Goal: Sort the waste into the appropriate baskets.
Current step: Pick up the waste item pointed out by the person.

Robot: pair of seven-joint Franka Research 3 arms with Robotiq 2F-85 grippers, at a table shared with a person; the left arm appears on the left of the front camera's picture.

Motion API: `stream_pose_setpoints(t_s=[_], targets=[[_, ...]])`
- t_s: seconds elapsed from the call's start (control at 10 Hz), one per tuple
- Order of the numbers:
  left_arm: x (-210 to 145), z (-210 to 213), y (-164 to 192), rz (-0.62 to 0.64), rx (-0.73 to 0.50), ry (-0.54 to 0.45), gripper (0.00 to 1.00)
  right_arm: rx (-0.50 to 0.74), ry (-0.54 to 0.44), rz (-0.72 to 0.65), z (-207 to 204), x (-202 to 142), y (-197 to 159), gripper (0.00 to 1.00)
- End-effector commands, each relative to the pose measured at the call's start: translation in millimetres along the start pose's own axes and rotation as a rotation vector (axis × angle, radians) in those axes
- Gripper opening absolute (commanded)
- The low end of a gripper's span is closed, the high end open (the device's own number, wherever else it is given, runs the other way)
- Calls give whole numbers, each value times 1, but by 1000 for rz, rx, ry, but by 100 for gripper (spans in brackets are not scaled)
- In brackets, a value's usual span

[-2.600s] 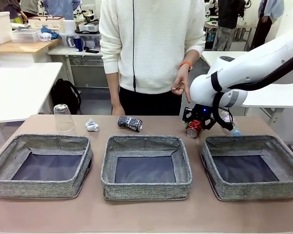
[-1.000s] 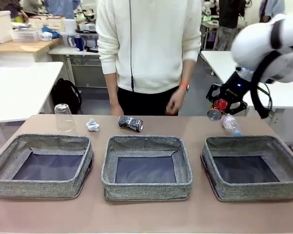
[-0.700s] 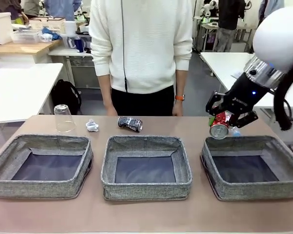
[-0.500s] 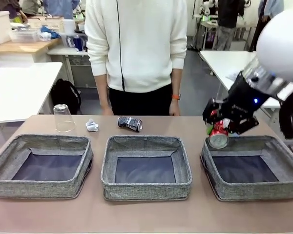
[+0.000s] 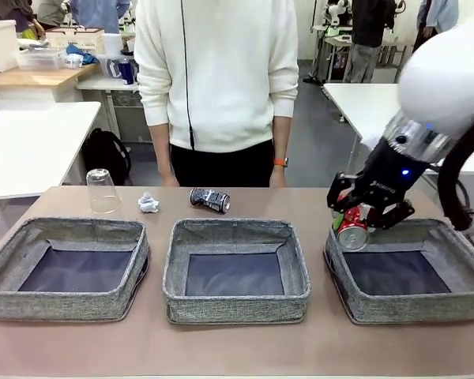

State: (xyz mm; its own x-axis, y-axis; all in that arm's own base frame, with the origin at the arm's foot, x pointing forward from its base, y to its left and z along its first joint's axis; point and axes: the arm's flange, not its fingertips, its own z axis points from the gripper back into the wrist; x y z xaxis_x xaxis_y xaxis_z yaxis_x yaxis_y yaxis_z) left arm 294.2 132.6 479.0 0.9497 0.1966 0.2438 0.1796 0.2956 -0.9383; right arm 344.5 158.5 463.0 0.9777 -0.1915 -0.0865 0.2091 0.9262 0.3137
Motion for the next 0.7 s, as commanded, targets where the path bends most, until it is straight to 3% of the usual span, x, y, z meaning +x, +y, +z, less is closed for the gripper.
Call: stream_pose_setpoints(t_s=[0.0,0.1,0.3,0.6], targets=[[0,0,-1,-20,-19,-3,100,-67,28,109,8,19,92,43],[0,0,-1,-20,-19,-3,100,-101,7,163,26,10,137,43],[0,0,-1,-20,-19,-3,100,-169,46,69,58,-15,208,43],[0,0,-1,-20,-19,-3,100,-221,54,62,104,-59,268,43]])
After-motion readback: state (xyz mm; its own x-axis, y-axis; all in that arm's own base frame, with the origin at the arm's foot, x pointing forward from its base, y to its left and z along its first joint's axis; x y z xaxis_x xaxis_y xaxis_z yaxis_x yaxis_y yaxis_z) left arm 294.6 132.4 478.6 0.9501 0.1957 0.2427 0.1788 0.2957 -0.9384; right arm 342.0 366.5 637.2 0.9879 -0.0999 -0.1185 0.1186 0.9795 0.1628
